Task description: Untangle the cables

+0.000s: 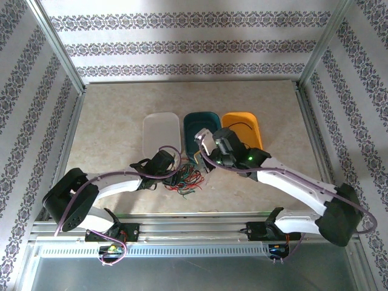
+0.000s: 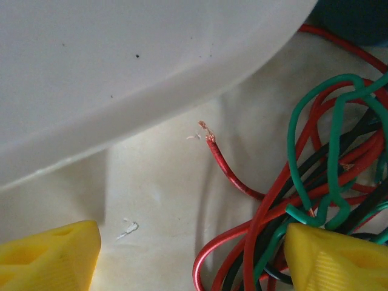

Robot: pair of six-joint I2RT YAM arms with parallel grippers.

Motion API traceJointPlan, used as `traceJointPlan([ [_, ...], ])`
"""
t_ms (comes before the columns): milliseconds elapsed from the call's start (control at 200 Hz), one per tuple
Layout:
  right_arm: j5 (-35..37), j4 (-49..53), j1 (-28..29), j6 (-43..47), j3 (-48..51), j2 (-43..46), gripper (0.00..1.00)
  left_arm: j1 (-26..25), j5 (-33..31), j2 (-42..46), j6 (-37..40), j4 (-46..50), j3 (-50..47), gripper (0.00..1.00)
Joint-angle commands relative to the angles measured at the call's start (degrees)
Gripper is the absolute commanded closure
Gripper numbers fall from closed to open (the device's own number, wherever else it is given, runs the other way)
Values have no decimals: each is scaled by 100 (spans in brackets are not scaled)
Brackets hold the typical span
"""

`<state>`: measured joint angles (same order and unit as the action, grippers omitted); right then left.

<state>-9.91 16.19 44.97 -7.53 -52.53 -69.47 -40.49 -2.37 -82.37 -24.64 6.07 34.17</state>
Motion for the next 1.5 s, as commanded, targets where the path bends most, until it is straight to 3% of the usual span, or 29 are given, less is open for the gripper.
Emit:
traceJointPlan([
  [0, 662, -154, -110, -41, -253, 366, 100, 32, -168, -260, 102, 185, -17, 21],
  [190, 1627, -509, -376, -71, -362, 1028, 100, 24, -150, -335, 109, 202, 2, 21],
  [390, 1818, -599, -1160, -329, -385, 1462, 100, 6, -134, -249, 50, 116, -86, 21],
  [630, 1249, -749, -2399, -865, -386, 2021, 100, -3, -203, -253, 9, 63, -113, 17],
  [969, 892, -1129, -3690, -1222, -641, 2239, 100, -12, -301, -324, 40, 17, -69, 16],
  [1234, 494, -1450, -4155, -1296, -1329, 1894, 100, -14, -350, -417, 57, 24, -25, 15],
  [1499, 3, -1619, -4260, -1335, -2007, 1408, 100, -20, -381, -403, 6, -36, -104, 15],
])
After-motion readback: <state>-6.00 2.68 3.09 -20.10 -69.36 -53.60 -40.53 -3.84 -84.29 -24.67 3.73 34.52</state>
